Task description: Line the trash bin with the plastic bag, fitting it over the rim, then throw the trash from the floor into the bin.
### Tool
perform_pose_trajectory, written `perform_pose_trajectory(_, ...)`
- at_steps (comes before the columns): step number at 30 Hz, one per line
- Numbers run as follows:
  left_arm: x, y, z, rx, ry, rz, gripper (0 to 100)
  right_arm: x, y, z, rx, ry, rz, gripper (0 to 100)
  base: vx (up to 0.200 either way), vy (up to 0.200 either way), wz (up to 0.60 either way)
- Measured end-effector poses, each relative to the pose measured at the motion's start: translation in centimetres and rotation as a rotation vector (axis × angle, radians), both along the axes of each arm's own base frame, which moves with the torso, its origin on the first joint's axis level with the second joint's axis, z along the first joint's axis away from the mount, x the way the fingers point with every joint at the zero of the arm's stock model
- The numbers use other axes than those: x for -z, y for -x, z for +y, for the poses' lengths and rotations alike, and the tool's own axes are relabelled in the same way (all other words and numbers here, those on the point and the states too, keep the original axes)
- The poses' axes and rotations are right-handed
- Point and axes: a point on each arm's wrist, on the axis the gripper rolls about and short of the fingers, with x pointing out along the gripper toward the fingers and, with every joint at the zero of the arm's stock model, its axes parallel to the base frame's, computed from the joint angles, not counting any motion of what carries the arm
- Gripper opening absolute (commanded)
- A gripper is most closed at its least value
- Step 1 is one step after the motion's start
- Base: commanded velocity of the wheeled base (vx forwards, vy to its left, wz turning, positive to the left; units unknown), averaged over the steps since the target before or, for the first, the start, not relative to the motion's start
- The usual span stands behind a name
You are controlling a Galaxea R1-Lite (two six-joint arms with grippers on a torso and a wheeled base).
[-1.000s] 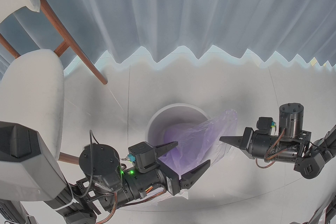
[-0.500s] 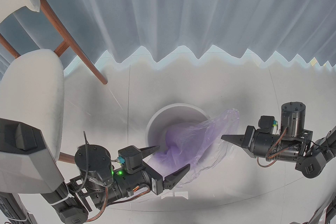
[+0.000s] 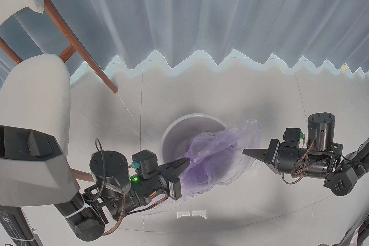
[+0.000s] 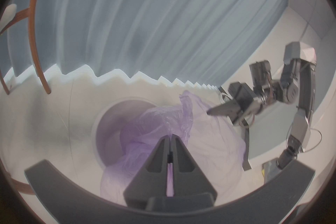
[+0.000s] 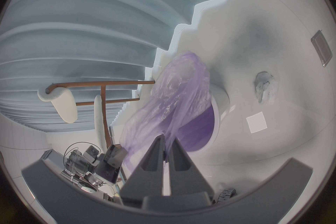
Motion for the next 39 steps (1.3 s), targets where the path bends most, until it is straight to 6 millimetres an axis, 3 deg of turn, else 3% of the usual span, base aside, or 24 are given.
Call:
perform_pose_trajectory(9,-1.8,-2.4,-0.7,-0.076,0.126,0.044,0,-0.2,-0.1,-0.3,0.005,-0.005,-0.007,0,0.0,0.0,0.0)
perform_pose_trajectory(21,-5.1,-6.8,1.9,-0.216,0.205,-0.01,0,-2.0,-0.3,-3.2,-0.023,-0.082,-0.022,0,0.0,0.0,0.0)
perform_pose_trajectory(30,-5.7,-7.6,2.3,-0.253,0.245,0.008,0,-3.0,-1.6,-5.2,0.056,-0.097,-0.06,0,0.0,0.0,0.0)
perform_pose_trajectory(39,-6.5,-8.5,1.9,-0.284,0.299,-0.009,0,-2.7,-3.4,-5.5,0.101,-0.112,-0.103,0,0.0,0.0,0.0)
